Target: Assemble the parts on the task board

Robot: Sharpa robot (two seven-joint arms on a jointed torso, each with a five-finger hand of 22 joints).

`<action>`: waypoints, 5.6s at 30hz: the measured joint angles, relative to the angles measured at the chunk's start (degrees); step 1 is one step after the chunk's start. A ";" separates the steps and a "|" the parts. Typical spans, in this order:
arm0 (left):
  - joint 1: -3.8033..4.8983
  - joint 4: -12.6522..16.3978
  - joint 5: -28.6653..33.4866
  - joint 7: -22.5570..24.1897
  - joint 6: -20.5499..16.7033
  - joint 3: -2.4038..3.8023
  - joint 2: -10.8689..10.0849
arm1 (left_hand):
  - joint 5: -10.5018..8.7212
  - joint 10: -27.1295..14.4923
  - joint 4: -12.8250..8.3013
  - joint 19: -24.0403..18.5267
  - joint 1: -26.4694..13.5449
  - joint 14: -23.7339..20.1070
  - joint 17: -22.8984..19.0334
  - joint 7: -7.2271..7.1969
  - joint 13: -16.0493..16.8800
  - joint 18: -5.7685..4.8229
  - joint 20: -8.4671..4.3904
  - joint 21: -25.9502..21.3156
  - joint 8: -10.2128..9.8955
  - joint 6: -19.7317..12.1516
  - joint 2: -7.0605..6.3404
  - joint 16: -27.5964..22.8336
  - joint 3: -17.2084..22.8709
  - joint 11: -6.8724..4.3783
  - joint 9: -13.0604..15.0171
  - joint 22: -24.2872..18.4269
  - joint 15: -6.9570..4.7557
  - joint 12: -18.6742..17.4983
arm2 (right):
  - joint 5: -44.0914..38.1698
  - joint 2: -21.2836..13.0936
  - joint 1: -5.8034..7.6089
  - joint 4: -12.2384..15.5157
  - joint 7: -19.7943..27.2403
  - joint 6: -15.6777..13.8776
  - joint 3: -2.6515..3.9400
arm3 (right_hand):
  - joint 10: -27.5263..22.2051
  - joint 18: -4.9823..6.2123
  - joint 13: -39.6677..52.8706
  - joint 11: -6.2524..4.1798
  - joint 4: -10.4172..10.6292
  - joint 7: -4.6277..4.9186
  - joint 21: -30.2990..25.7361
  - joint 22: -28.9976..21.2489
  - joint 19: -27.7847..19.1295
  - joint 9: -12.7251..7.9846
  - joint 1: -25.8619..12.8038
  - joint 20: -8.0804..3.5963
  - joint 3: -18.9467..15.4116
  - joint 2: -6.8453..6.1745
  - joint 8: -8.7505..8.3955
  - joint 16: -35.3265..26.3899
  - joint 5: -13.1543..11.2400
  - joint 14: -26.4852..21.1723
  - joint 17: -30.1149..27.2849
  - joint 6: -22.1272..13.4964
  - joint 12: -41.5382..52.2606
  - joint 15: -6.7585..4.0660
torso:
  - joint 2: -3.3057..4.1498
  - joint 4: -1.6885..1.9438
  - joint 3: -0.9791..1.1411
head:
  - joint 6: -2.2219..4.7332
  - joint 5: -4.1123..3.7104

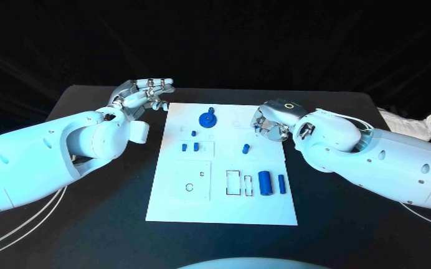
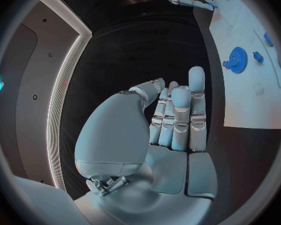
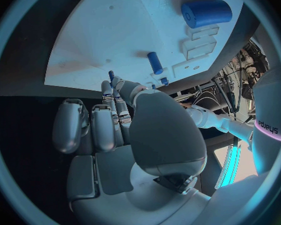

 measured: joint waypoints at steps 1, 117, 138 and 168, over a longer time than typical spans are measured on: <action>0.00 0.00 -0.02 -0.01 0.03 0.00 -0.01 | 0.00 0.00 -0.01 0.00 0.00 0.00 0.00 0.00 0.00 0.00 0.00 0.00 0.00 0.00 0.00 0.00 0.00 0.00 0.00 0.00 0.00 0.00 | 0.26 -0.25 0.02 0.35 0.02 -0.21 0.07 | 0.00 0.00 -0.04 0.00 -0.12 0.00 0.00 0.00 0.00 0.00 0.00 0.00 0.12 0.00 0.00 0.00 0.14 0.00 0.00 0.00 -0.07 0.00 | 0.00 0.01 0.00 | 0.01 0.03; -0.01 0.25 -0.43 -1.74 2.45 0.00 0.38 | 0.00 -1.44 -0.32 0.00 -0.23 0.00 -0.17 0.20 -0.03 0.00 0.00 -0.46 -0.01 -0.25 0.22 0.00 -0.63 0.22 -0.07 -0.31 0.00 0.23 | 1.36 2.51 -7.19 10.66 -3.00 -6.25 1.07 | -10.47 0.88 -1.29 1.24 -0.26 1.06 -4.44 -7.71 -2.43 -1.82 -5.62 1.18 -4.93 -2.93 -0.68 -2.83 3.33 -0.09 -5.86 -8.22 2.62 0.94 | -0.03 -0.10 -0.11 | -0.63 4.27; -0.02 0.34 -0.59 -2.08 3.02 -0.01 0.23 | 0.00 -1.44 -0.32 0.00 -0.23 0.00 -0.18 0.19 -0.04 -0.01 0.00 -0.45 -0.01 -0.24 0.22 0.00 -0.63 0.21 -0.07 -0.36 0.00 0.23 | 2.81 -1.84 -4.85 9.72 -5.19 3.74 1.31 | -13.50 0.89 -1.28 1.29 0.94 -0.89 -4.92 -8.49 -1.94 -2.42 -4.06 1.54 -13.76 -2.11 -0.68 -2.83 4.21 0.12 -6.34 -9.78 4.38 1.14 | -0.15 -0.36 -0.24 | -0.35 3.48; -0.02 0.27 -0.73 -2.48 3.51 -0.01 0.25 | 0.00 -1.65 -0.16 0.00 -0.23 0.00 -0.19 0.19 -0.04 -0.01 0.00 -0.45 -0.01 -0.24 0.22 0.00 -0.78 0.43 -0.06 -0.41 0.00 0.23 | 2.29 -0.75 -5.71 9.53 -5.77 -0.09 1.44 | -3.07 0.88 -1.01 0.00 0.82 -0.50 -4.22 -6.55 -0.63 -0.69 -1.74 -0.21 -6.33 1.74 1.52 -1.50 -1.28 0.01 -5.03 -1.33 6.13 -0.63 | -0.15 -0.40 -0.21 | -0.82 3.77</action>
